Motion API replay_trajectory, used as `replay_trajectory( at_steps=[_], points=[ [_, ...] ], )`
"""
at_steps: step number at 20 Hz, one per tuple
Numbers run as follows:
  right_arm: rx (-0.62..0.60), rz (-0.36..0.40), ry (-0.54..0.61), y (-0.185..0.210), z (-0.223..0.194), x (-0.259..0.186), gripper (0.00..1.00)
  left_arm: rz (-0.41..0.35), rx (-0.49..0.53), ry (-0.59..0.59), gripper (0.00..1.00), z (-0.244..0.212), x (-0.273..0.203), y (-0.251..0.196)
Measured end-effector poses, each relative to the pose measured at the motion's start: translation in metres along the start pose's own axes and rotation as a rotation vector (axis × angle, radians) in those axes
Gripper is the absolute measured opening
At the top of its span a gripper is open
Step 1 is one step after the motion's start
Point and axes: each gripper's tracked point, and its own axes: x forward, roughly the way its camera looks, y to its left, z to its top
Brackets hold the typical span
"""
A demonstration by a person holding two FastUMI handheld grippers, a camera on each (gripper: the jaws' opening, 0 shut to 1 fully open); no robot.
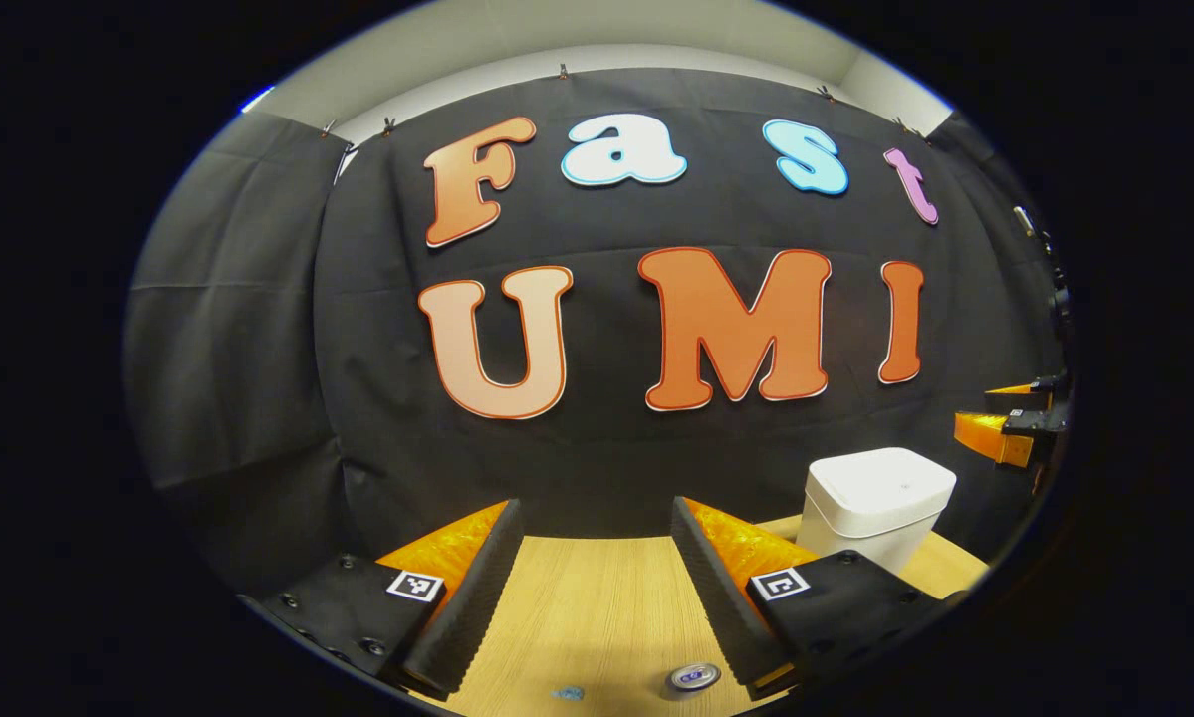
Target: Press the lid of the desktop garbage bin to open it, pick up the crumpled paper on the desktop and throw it into the bin, then pick up the pop can on the desktop and drop it into the bin, and finally close the garbage bin lid.
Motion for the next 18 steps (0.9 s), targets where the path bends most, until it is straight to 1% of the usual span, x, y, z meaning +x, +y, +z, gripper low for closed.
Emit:
replay_trajectory(
  at_steps=[1, 2, 3, 4, 5, 6, 7, 8, 9, 11, 12, 13, 14, 16, 18],
  points=[
    [0.004, 0.0, 0.005, -0.002, -0.002, 0.003, 0.82, 0.003, 0.004, 0.003, 0.96, -0.001, -0.002, 0.0],
    [0.007, 0.0, 0.008, -0.004, -0.003, 0.007, 0.76, 0.008, 0.01, 0.006, 0.96, -0.002, -0.002, 0.001],
    [0.011, 0.003, 0.012, -0.005, -0.004, 0.011, 0.74, 0.016, 0.017, 0.009, 0.96, -0.003, -0.003, 0.002],
    [0.014, 0.005, 0.012, -0.006, -0.004, 0.015, 0.66, 0.024, 0.024, 0.011, 0.96, -0.003, -0.005, 0.003],
    [0.016, 0.01, 0.012, -0.005, -0.004, 0.019, 0.63, 0.033, 0.03, 0.013, 0.96, -0.004, -0.006, 0.005],
    [0.015, 0.012, 0.012, -0.005, -0.005, 0.023, 0.54, 0.041, 0.034, 0.015, 0.96, -0.003, -0.008, 0.007],
    [0.015, 0.019, 0.016, -0.004, -0.007, 0.028, 0.5, 0.051, 0.037, 0.017, 0.96, -0.004, -0.009, 0.008],
    [0.018, 0.036, 0.018, -0.001, -0.007, 0.032, 0.37, 0.06, 0.038, 0.02, 0.96, -0.004, -0.01, 0.009],
    [0.021, 0.046, 0.018, 0.002, -0.009, 0.035, 0.31, 0.07, 0.037, 0.024, 0.97, -0.005, -0.012, 0.01],
    [0.019, 0.059, 0.015, 0.003, -0.01, 0.042, 0.26, 0.09, 0.035, 0.035, 0.98, -0.008, -0.015, 0.012],
    [0.015, 0.063, 0.016, 0.003, -0.011, 0.047, 0.21, 0.102, 0.04, 0.041, 0.99, -0.009, -0.016, 0.014],
    [0.013, 0.066, 0.018, 0.003, -0.013, 0.051, 0.18, 0.112, 0.045, 0.046, 0.98, -0.01, -0.017, 0.015],
    [0.015, 0.073, 0.023, 0.004, -0.015, 0.054, 0.11, 0.121, 0.049, 0.051, 0.98, -0.01, -0.018, 0.014],
    [0.022, 0.099, 0.032, 0.008, -0.023, 0.06, 0.08, 0.129, 0.051, 0.066, 0.98, -0.015, -0.018, 0.011],
    [0.014, 0.111, 0.042, 0.008, -0.028, 0.067, 0.08, 0.138, 0.052, 0.087, 0.98, -0.021, -0.019, 0.006]
  ],
)
